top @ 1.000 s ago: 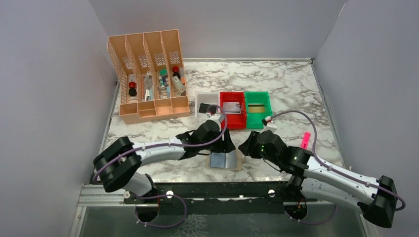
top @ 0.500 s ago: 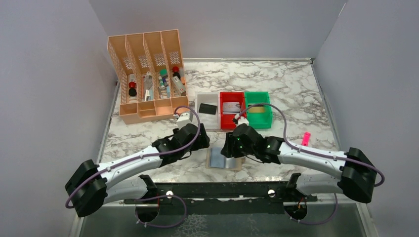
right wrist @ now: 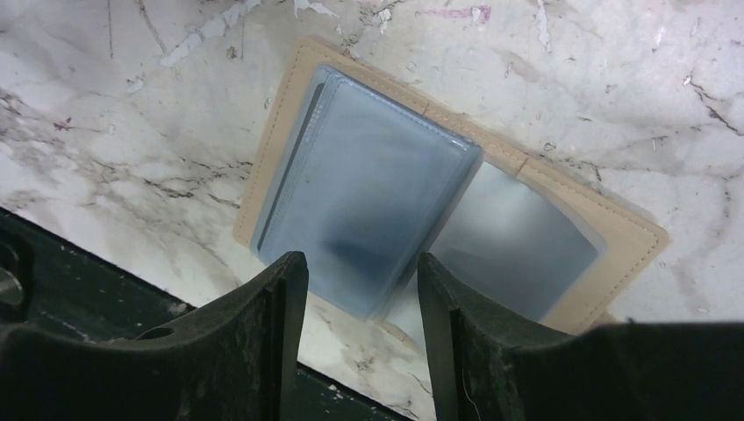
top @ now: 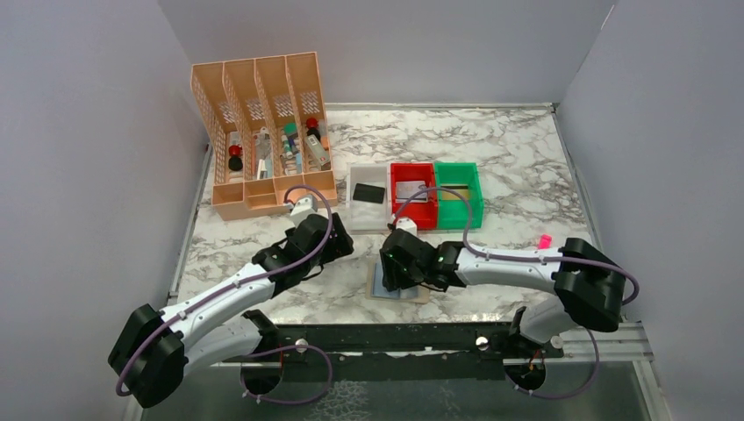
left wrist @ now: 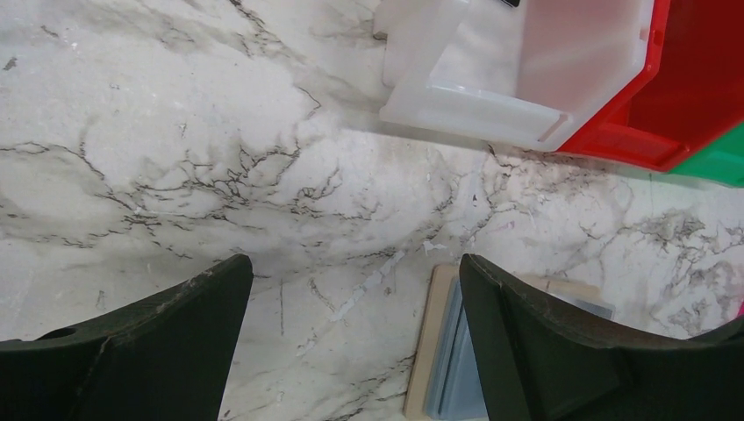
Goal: Take the credit cards out of the card holder
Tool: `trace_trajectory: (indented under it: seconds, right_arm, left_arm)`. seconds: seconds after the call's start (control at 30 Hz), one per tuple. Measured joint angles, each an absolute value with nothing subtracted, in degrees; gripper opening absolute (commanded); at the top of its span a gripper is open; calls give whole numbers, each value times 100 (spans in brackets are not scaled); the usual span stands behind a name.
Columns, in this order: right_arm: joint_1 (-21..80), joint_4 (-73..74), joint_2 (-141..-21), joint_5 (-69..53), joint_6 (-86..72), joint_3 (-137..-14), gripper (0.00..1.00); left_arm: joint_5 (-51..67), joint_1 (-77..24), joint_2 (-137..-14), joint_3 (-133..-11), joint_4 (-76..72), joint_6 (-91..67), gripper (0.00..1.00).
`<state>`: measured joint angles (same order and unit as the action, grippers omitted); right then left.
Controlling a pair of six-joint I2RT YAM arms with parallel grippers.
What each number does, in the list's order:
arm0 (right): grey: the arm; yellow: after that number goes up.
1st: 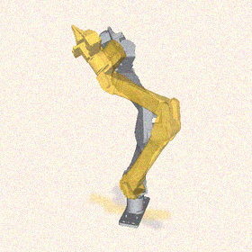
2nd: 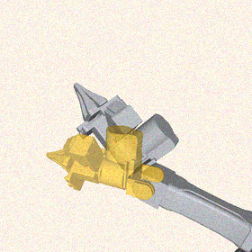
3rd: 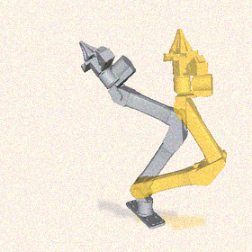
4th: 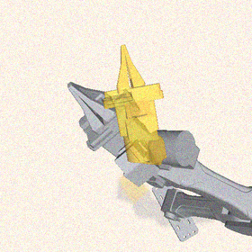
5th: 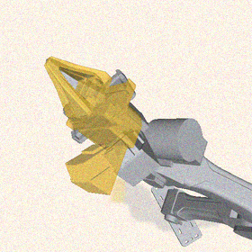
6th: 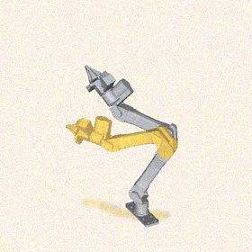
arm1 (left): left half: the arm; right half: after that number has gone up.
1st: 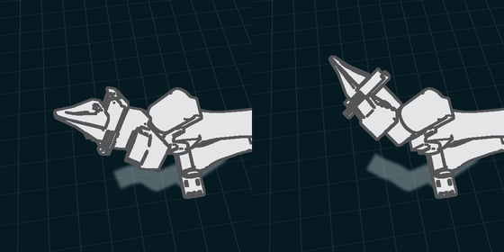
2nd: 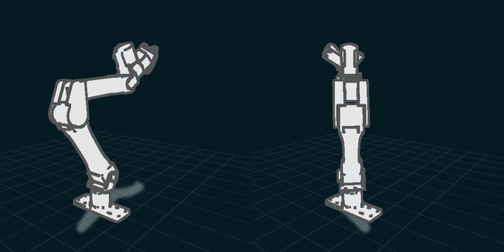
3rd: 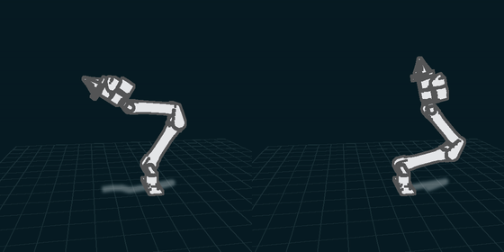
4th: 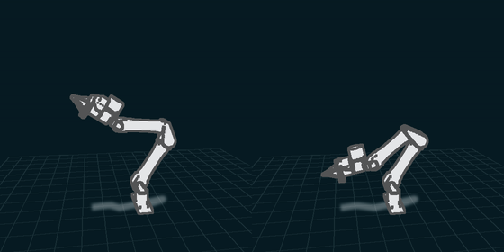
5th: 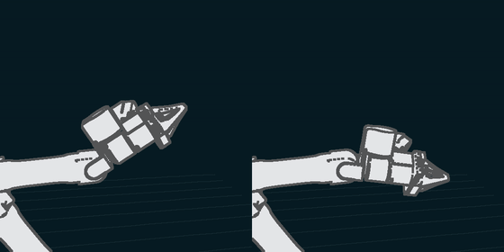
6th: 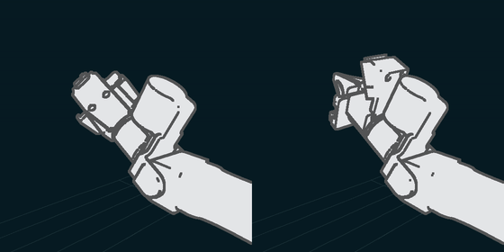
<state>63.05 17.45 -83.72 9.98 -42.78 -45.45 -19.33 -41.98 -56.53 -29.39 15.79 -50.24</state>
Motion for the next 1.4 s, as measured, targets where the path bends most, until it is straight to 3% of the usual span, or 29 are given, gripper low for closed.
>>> trace_trajectory:
  seconds: [0.37, 0.87, 1.4]
  right_arm:
    - [6455, 2128, -9177, 1400, -4132, -5223, 56]
    - [6493, 2283, -9365, 1828, -4237, -5349, 2]
    - [6237, 1153, -8300, 1190, -4569, -4128, 1]
  left_arm:
    - [-1437, -4195, -5640, -2685, 1186, -5011, 91]
    - [-1354, -4193, -5474, -2593, 1068, -5054, 89]
    - [-252, -4167, -5859, -2589, 215, -4856, 82]
